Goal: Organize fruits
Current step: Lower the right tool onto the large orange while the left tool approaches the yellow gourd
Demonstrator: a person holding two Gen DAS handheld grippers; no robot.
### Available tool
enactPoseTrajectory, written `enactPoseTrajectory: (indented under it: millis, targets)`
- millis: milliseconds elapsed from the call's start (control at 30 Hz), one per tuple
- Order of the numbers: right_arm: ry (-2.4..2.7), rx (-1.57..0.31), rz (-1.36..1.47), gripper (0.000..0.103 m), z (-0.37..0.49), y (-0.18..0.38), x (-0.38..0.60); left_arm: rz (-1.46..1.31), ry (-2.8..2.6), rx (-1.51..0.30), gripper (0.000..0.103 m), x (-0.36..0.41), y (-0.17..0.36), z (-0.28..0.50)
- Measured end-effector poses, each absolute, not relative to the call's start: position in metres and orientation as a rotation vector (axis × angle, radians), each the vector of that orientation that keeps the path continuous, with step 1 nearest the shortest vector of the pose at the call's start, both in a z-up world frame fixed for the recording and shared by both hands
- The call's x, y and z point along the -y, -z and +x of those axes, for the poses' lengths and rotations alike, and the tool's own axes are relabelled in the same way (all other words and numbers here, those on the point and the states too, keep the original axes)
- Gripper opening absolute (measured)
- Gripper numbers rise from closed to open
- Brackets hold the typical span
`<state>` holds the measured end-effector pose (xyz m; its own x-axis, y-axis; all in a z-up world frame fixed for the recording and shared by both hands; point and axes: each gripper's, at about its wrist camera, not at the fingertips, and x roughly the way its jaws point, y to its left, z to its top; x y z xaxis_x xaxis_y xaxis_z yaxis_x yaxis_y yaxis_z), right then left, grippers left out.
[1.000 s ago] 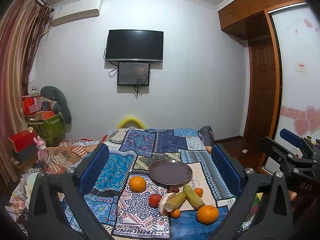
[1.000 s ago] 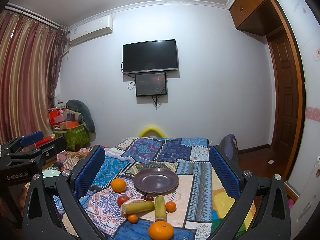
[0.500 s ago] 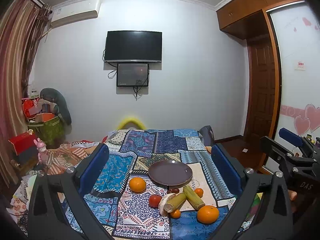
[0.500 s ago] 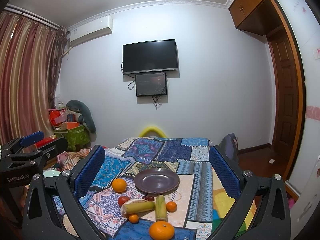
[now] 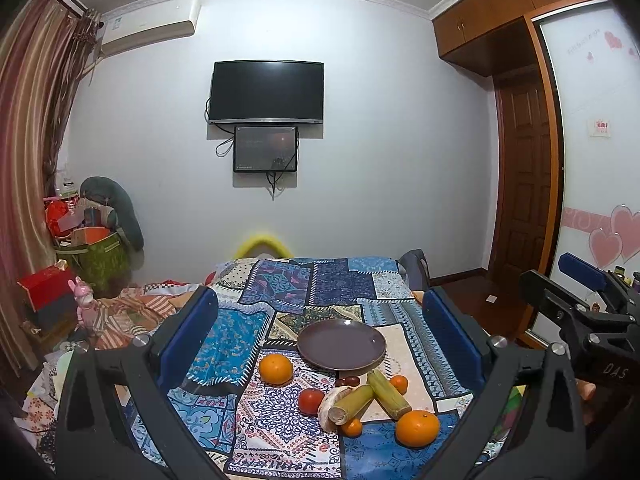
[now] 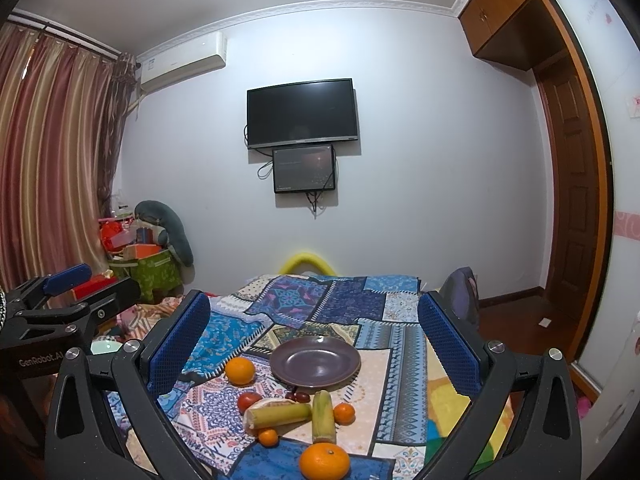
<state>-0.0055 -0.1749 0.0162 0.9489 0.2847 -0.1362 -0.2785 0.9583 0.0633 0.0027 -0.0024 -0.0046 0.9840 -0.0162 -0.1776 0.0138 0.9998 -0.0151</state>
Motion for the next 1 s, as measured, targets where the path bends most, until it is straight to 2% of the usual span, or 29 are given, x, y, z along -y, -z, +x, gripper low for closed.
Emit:
enactPoseTrajectory:
  millis: [533, 1000]
  targets:
    - [-0.25, -0.31, -0.001, 0.103, 0.029, 0.012, 0.178, -0.028, 0.023, -0.27, 0.103, -0.005, 0.023, 0.031]
    - [-0.322, -0.699, -0.019, 0.103, 0.082, 0.087, 0.192, -0.029, 0.054, -0.549, 0.103, -0.022, 0.08, 0.098]
